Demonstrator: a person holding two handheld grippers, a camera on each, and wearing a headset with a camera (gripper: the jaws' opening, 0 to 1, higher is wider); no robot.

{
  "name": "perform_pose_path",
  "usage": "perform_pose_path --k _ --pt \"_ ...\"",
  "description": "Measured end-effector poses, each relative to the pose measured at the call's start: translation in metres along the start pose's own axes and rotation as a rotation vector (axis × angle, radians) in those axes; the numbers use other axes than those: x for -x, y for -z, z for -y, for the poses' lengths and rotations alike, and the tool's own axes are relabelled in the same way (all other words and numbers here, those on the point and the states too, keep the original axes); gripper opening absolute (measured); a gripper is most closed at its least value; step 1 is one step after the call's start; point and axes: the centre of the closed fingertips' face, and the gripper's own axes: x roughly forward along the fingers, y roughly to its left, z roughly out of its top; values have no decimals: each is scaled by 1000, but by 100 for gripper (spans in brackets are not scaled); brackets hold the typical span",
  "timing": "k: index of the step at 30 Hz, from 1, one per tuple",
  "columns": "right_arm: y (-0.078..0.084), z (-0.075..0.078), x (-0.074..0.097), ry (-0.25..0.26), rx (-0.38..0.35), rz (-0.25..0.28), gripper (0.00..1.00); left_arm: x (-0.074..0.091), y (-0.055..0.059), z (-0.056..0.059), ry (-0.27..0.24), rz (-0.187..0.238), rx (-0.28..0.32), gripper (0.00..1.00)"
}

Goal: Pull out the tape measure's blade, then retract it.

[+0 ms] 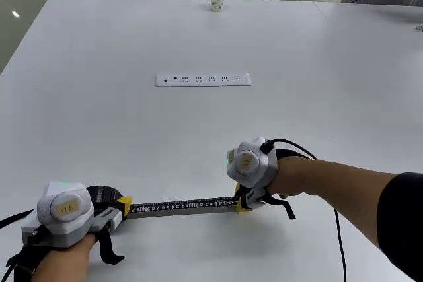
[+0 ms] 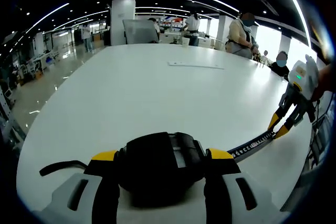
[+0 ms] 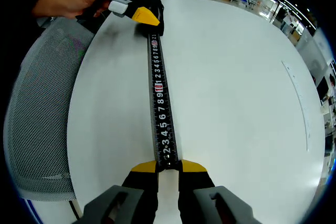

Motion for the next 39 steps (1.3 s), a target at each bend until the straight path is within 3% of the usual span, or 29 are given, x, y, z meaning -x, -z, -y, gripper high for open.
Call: perform_pose_path --k 6,8,21,25,39 --pt "-2 -1 0 1 -1 -2 10 1 0 0 1 -4 1 60" --pt "-4 0 0 3 -38 12 10 1 0 1 2 -6 1 60" --pt "-9 -1 -2 4 -23 11 10 2 0 1 3 -10 2 61" --pt "-10 -1 -3 4 19 0 10 2 1 1 4 -12 1 61" --pt "-16 0 -5 10 -3 16 10 3 0 2 6 -13 3 61"
